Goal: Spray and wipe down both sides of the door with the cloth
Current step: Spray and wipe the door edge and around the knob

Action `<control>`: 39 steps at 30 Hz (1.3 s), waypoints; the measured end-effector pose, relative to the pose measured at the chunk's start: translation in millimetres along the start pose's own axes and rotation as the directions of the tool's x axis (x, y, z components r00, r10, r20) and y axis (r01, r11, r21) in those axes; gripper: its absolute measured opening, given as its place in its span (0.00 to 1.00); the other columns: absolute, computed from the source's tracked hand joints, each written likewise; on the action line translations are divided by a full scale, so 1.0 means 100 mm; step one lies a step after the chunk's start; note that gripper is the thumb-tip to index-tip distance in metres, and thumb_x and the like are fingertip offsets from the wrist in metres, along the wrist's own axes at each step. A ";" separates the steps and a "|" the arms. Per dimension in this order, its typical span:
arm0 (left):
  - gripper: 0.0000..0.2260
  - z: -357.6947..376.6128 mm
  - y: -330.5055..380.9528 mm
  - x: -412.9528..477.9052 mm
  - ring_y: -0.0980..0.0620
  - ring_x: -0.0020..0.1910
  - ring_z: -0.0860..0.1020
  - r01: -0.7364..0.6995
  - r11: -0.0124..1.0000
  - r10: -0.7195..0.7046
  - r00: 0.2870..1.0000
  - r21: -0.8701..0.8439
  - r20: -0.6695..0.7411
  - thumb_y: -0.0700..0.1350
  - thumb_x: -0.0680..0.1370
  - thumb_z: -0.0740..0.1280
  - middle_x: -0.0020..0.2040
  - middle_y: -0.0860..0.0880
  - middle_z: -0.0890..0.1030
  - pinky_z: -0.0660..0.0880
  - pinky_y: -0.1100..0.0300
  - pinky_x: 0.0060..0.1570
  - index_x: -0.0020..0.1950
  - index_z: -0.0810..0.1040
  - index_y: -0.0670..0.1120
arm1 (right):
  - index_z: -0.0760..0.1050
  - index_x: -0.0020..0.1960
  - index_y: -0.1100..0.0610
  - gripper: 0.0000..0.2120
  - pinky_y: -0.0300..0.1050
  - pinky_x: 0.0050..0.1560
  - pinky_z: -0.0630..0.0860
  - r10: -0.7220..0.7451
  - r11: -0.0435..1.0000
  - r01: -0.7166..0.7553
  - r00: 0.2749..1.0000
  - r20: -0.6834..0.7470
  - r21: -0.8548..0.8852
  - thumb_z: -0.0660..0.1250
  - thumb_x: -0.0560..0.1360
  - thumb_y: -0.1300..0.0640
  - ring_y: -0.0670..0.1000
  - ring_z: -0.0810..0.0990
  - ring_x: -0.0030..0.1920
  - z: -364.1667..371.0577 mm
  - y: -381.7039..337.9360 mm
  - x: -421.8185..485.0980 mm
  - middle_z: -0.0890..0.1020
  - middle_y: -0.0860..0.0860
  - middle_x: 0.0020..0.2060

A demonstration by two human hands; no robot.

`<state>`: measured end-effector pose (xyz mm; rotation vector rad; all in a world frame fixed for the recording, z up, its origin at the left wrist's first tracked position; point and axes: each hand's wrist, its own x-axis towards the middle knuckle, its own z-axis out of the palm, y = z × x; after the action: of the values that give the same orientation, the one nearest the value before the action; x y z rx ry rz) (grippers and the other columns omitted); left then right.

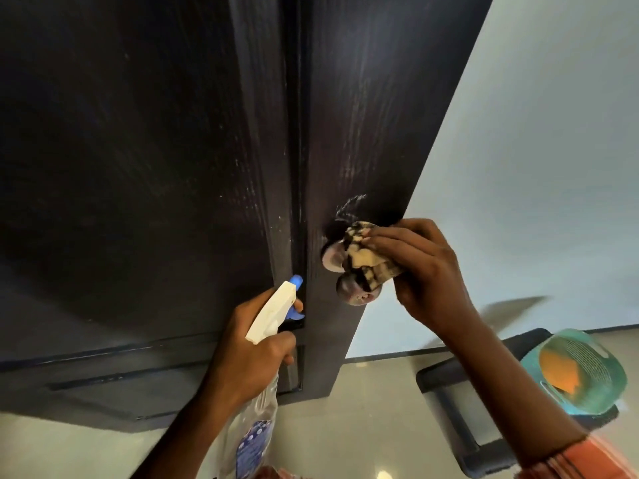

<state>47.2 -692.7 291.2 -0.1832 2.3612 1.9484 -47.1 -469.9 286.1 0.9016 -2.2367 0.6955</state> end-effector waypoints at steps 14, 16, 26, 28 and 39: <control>0.16 0.06 0.01 -0.11 0.59 0.27 0.73 -0.015 0.999 0.013 0.999 0.041 0.037 0.23 0.68 0.63 0.32 0.55 0.74 0.69 0.70 0.25 0.45 0.79 0.42 | 0.77 0.52 0.59 0.14 0.44 0.53 0.76 0.890 0.327 -0.392 0.435 -0.141 0.860 0.62 0.74 0.74 0.50 0.80 0.50 0.71 -0.37 -0.39 0.82 0.53 0.48; 0.15 0.06 0.00 -0.13 0.59 0.28 0.74 -0.030 0.998 0.029 0.999 0.047 0.040 0.25 0.68 0.65 0.35 0.51 0.75 0.69 0.70 0.26 0.47 0.80 0.41 | 0.77 0.54 0.57 0.17 0.42 0.53 0.76 0.928 0.260 -0.396 0.354 -0.115 0.880 0.60 0.75 0.75 0.49 0.80 0.51 0.80 -0.45 -0.38 0.82 0.52 0.49; 0.13 0.07 -0.09 -0.26 0.57 0.27 0.74 -0.010 0.999 0.011 1.000 0.030 -0.008 0.32 0.64 0.67 0.30 0.54 0.75 0.69 0.69 0.25 0.44 0.80 0.46 | 0.77 0.56 0.56 0.11 0.44 0.50 0.78 0.914 -0.074 -0.543 0.297 0.275 0.836 0.61 0.79 0.67 0.55 0.82 0.55 0.84 -0.61 -0.82 0.83 0.54 0.51; 0.14 0.07 -0.11 -0.28 0.58 0.28 0.74 -0.013 0.999 0.014 1.000 0.035 -0.013 0.28 0.67 0.68 0.31 0.54 0.74 0.68 0.70 0.24 0.42 0.79 0.47 | 0.78 0.55 0.57 0.13 0.47 0.51 0.77 0.943 -0.124 -0.423 0.231 0.239 0.898 0.59 0.79 0.69 0.57 0.81 0.55 0.69 -0.52 -0.84 0.83 0.55 0.50; 0.16 0.08 -0.15 -0.37 0.60 0.29 0.75 -0.016 1.000 0.016 1.000 -0.010 -0.013 0.25 0.69 0.65 0.37 0.49 0.75 0.69 0.71 0.25 0.43 0.78 0.46 | 0.73 0.39 0.48 0.04 0.44 0.45 0.63 0.161 0.977 -0.202 0.906 0.391 0.067 0.61 0.72 0.52 0.46 0.69 0.44 0.02 -0.53 0.28 0.73 0.40 0.38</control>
<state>85.7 -685.5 280.0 -0.1789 2.3688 1.9724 -24.5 -516.3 316.3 0.9549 -2.6814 0.7819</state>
